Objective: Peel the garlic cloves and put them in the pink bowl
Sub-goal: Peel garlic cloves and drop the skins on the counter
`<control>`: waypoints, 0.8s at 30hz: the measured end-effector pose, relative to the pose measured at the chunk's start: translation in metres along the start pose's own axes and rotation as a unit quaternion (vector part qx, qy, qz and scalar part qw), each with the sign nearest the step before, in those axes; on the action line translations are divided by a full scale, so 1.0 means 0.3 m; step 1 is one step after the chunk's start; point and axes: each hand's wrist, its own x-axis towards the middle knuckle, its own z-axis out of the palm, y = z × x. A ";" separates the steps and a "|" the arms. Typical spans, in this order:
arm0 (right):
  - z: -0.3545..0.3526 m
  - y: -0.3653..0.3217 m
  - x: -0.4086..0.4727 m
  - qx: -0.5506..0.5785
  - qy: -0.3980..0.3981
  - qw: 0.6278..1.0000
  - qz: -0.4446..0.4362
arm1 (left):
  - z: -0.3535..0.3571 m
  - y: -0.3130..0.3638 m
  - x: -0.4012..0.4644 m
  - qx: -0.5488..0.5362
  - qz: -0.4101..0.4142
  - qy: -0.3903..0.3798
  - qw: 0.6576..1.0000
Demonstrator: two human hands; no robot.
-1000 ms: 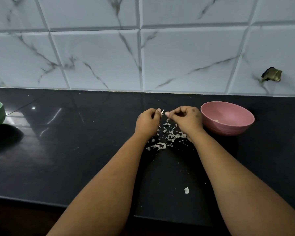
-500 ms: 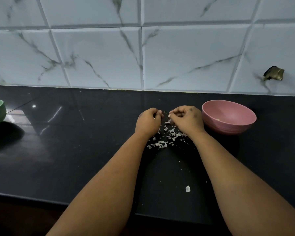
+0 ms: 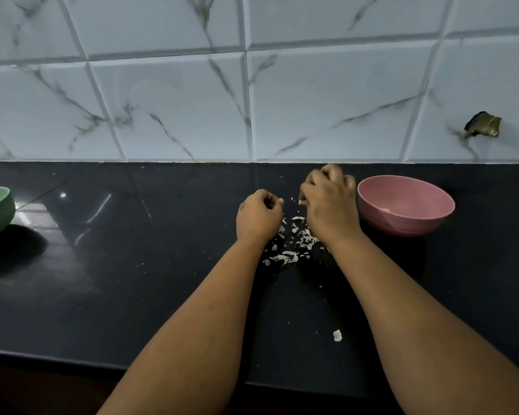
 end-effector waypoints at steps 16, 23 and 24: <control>0.072 0.035 0.011 0.250 0.005 0.963 0.102 | 0.026 -0.001 0.004 -0.114 0.037 -0.033 0.992; 0.081 -0.004 0.013 0.436 -0.011 0.861 0.262 | 0.035 0.006 0.004 -0.146 0.031 -0.020 0.989; 0.080 -0.006 0.011 0.447 -0.016 0.854 0.264 | 0.035 0.007 0.004 -0.150 0.025 -0.019 0.988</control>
